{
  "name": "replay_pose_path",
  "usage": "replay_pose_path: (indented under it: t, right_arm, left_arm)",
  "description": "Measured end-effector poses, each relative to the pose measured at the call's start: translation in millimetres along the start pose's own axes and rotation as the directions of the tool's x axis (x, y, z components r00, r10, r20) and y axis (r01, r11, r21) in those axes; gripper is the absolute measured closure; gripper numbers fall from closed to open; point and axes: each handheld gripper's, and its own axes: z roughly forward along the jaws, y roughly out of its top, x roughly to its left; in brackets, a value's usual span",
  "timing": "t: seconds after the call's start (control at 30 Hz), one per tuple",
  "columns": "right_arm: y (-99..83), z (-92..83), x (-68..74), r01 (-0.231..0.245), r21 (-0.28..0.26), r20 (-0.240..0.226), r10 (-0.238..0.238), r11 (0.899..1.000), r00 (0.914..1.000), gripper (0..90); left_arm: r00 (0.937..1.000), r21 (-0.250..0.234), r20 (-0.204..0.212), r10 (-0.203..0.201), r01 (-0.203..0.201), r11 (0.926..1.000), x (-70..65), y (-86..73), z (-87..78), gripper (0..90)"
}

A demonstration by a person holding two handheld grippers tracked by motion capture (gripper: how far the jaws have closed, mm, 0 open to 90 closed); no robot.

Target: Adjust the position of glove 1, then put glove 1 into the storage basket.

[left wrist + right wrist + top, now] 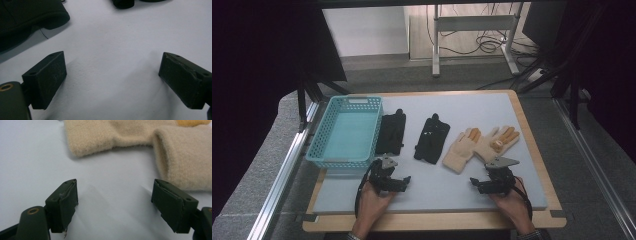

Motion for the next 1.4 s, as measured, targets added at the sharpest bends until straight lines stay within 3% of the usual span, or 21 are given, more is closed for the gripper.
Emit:
replay_pose_path:
  t: [1.4]
  right_arm:
    - [3.0, -2.8, 1.0, -0.005, -0.007, -0.002, 0.005, 1.0, 1.0, 21.3]
  left_arm:
    - [1.0, -0.001, 0.002, -0.003, 0.003, 1.0, 0.3, -0.2, 0.0, 8.0]
